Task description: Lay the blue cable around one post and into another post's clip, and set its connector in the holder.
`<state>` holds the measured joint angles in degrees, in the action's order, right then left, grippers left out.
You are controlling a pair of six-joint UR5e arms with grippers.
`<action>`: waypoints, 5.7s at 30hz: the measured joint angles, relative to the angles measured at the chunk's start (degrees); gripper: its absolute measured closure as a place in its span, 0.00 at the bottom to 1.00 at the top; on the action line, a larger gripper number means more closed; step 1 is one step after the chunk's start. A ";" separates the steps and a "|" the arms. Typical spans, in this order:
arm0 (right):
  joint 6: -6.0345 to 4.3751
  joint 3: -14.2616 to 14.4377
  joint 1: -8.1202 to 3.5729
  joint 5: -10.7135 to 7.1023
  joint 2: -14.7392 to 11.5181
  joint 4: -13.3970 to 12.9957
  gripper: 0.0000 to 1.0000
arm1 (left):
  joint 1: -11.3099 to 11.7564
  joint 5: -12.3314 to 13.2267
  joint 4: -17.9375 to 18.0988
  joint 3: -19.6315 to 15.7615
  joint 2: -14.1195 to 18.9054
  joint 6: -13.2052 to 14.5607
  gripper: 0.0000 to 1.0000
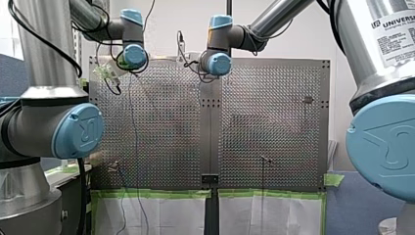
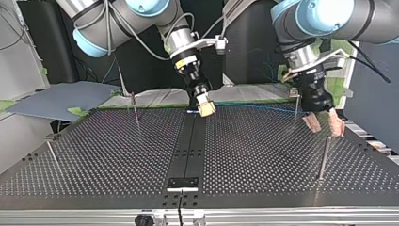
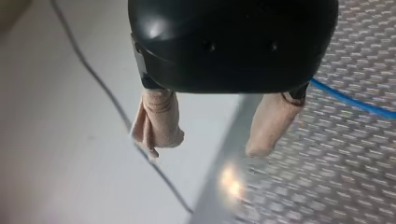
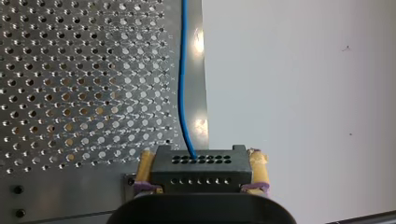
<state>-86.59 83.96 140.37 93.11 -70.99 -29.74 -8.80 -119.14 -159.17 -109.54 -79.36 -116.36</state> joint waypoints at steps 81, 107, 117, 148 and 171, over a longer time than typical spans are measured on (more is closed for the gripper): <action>-0.24 -11.87 -1.40 5.98 10.29 5.15 1.00 | 22.24 26.89 6.72 9.66 -19.00 -4.95 0.00; -3.47 2.10 -7.55 17.32 10.30 0.33 1.00 | 19.99 28.33 9.30 6.47 -19.20 -8.42 0.00; -8.14 7.50 -11.91 20.11 10.32 -5.06 1.00 | 19.78 28.45 9.49 6.48 -19.20 -10.00 0.00; -5.91 25.99 -30.14 25.05 11.36 -23.55 1.00 | 18.85 28.23 9.64 6.48 -19.19 -9.47 0.00; -4.44 37.24 -32.09 18.81 22.16 -35.90 1.00 | 18.83 28.33 9.90 6.52 -19.19 -9.29 0.00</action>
<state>-91.03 121.20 108.28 111.92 -48.83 -65.64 10.03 -90.82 -149.27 -103.02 -98.55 -125.66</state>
